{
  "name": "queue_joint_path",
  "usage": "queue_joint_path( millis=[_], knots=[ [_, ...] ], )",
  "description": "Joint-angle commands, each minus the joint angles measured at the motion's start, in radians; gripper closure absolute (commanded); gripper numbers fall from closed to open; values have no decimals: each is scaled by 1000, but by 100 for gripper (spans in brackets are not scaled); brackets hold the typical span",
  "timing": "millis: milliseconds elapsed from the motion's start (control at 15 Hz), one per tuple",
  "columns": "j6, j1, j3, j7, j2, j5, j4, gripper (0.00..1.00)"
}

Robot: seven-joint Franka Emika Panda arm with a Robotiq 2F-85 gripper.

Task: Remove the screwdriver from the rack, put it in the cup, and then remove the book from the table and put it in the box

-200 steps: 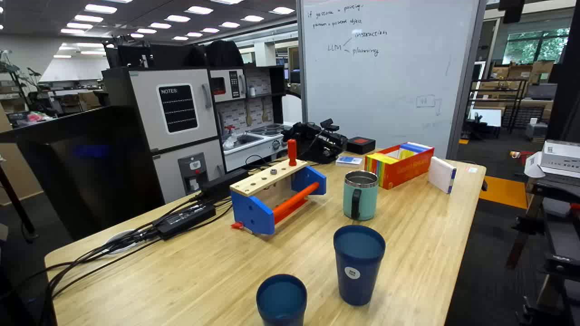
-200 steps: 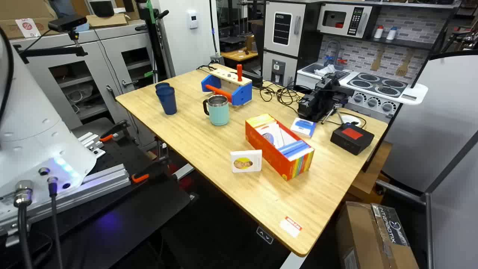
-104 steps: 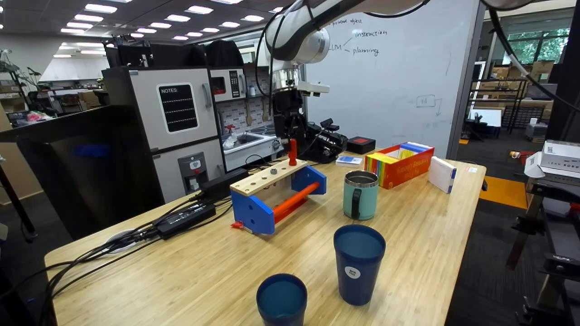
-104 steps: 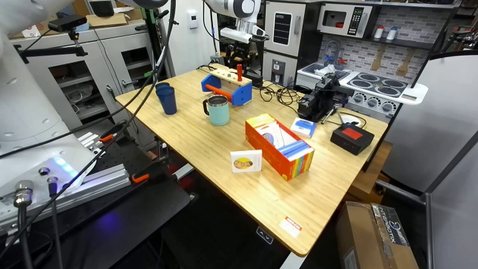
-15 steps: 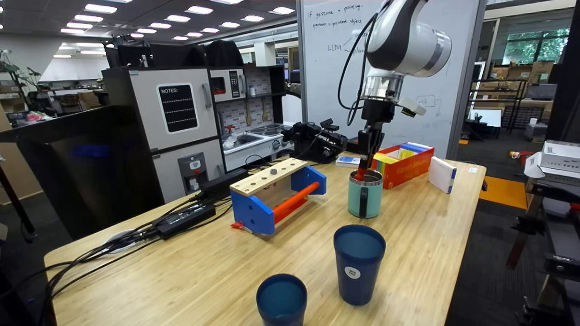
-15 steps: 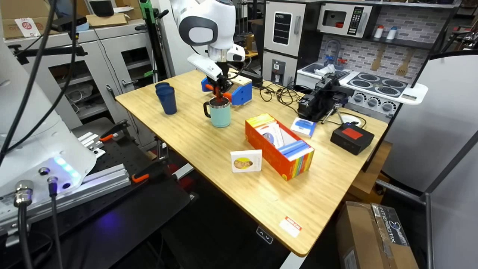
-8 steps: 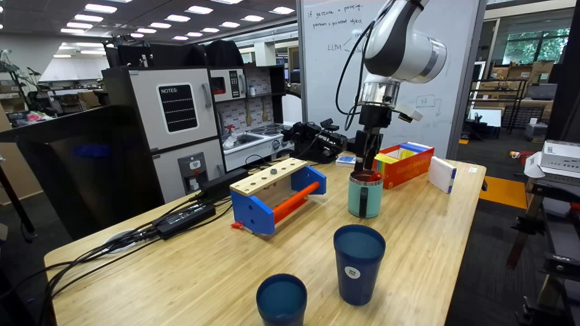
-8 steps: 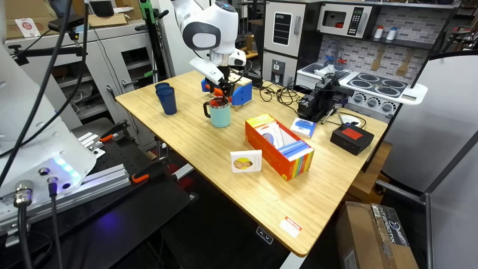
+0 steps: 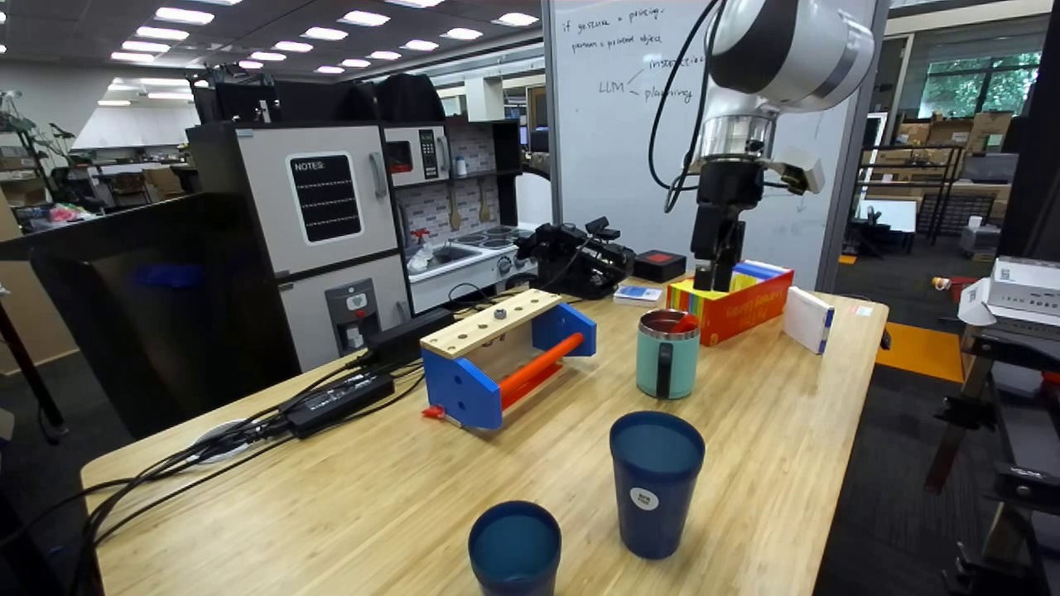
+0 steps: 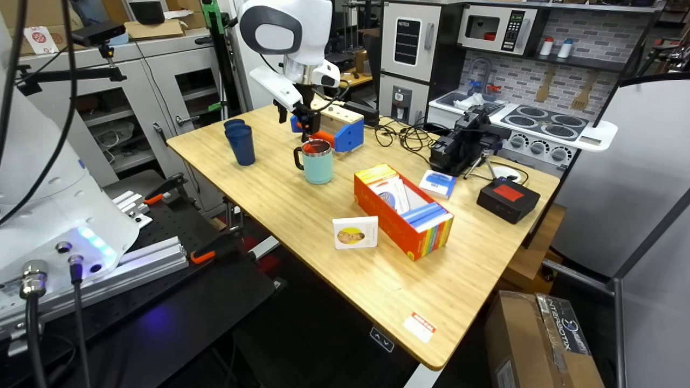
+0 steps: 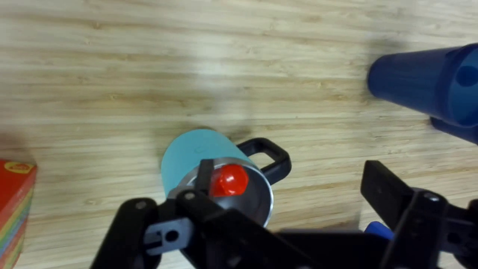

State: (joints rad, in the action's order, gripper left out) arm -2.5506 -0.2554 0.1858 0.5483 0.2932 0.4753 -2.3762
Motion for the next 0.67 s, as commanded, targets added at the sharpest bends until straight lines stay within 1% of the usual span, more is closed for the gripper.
queue_joint_path(
  millis=[0, 67, 267, 467, 600],
  knots=[
    [72, 4, -46, 2, -162, 65, -125, 0],
    [97, 11, -73, -4, -196, 75, -149, 0],
    [109, 35, -163, -109, -252, 62, -211, 0],
    [111, 46, -220, -190, -274, 51, -249, 0],
    [108, 54, -246, -277, -293, 25, -277, 0]
  ],
)
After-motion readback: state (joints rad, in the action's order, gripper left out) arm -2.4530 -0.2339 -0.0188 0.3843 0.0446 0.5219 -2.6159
